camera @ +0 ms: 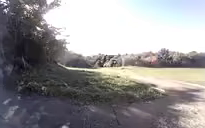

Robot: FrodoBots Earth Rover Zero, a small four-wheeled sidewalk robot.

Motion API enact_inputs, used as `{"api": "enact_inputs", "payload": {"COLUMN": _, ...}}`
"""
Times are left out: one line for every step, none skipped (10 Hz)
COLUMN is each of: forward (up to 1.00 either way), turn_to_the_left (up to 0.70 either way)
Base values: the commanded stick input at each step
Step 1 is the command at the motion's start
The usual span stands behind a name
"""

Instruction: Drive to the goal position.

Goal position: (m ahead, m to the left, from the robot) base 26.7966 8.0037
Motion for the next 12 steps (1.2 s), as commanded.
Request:
{"api": "enact_inputs", "payload": {"forward": 0.0, "turn_to_the_left": -0.7}}
{"api": "enact_inputs", "payload": {"forward": 0.0, "turn_to_the_left": -0.7}}
{"api": "enact_inputs", "payload": {"forward": 0.0, "turn_to_the_left": -0.7}}
{"api": "enact_inputs", "payload": {"forward": 0.0, "turn_to_the_left": -0.7}}
{"api": "enact_inputs", "payload": {"forward": 0.0, "turn_to_the_left": -0.7}}
{"api": "enact_inputs", "payload": {"forward": 0.0, "turn_to_the_left": -0.7}}
{"api": "enact_inputs", "payload": {"forward": 0.0, "turn_to_the_left": -0.7}}
{"api": "enact_inputs", "payload": {"forward": 0.0, "turn_to_the_left": -0.7}}
{"api": "enact_inputs", "payload": {"forward": 0.0, "turn_to_the_left": -0.7}}
{"api": "enact_inputs", "payload": {"forward": 0.0, "turn_to_the_left": -0.7}}
{"api": "enact_inputs", "payload": {"forward": 0.0, "turn_to_the_left": -0.7}}
{"api": "enact_inputs", "payload": {"forward": 0.0, "turn_to_the_left": -0.7}}
